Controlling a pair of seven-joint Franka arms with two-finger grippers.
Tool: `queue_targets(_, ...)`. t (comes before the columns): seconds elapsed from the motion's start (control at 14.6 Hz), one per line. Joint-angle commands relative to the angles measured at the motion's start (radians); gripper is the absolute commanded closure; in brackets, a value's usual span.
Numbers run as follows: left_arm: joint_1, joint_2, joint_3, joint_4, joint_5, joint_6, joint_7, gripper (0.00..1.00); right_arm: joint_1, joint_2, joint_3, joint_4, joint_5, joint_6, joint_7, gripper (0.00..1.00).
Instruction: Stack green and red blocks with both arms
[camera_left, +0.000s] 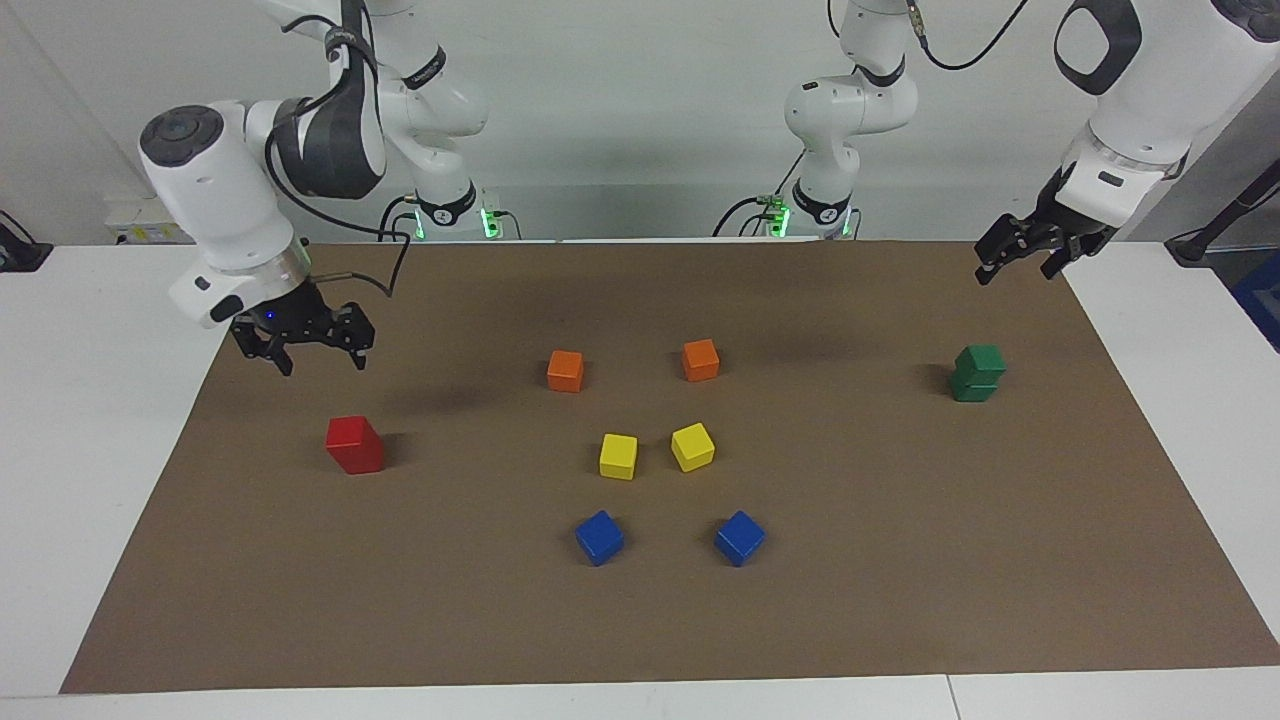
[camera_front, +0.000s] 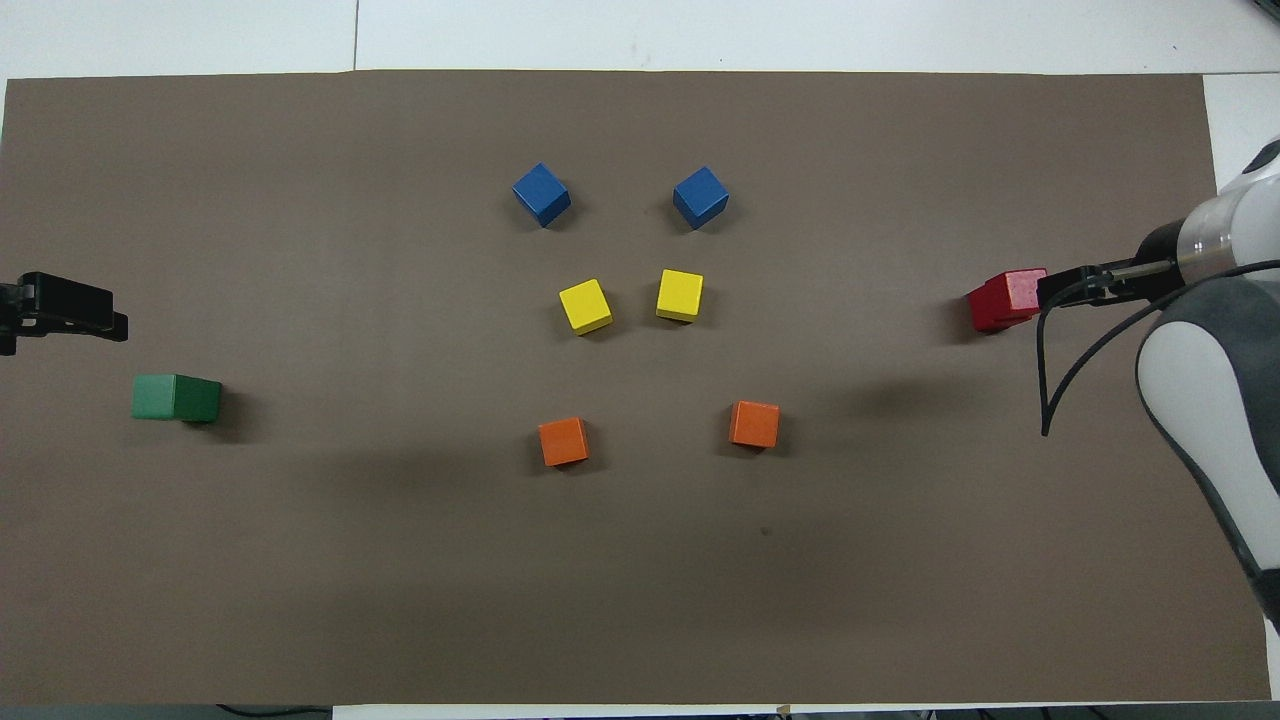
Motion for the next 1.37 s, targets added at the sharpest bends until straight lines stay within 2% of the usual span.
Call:
queue_targets(0.0,-0.013,-0.010,0.010,0.005,0.010,-0.003,-0.011,0.00,-0.002,-0.085,0.013,-0.014,0.014,-0.111,0.013,0.00)
queue_targets(0.21,-0.072,-0.012,0.026,0.005,0.024,0.003,-0.002,0.00,-0.002,-0.148,0.014,-0.014,0.013,-0.231,-0.007,0.00)
queue_targets(0.27,-0.087,-0.012,0.043,0.003,0.040,0.005,0.005,0.00,-0.002,-0.155,0.014,-0.007,0.013,-0.234,-0.013,0.00)
queue_targets(0.41,-0.085,-0.019,0.046,-0.005,0.041,0.005,0.015,0.00,-0.005,-0.133,0.012,0.028,0.013,-0.230,-0.011,0.00)
queue_targets(0.62,-0.091,-0.022,0.049,-0.005,0.039,0.000,0.012,0.00,-0.013,-0.057,0.012,0.102,0.011,-0.245,-0.008,0.00)
queue_targets(1.31,-0.077,-0.019,0.049,0.005,0.045,-0.032,0.015,0.00,-0.007,-0.043,0.012,0.124,0.008,-0.259,0.001,0.00)
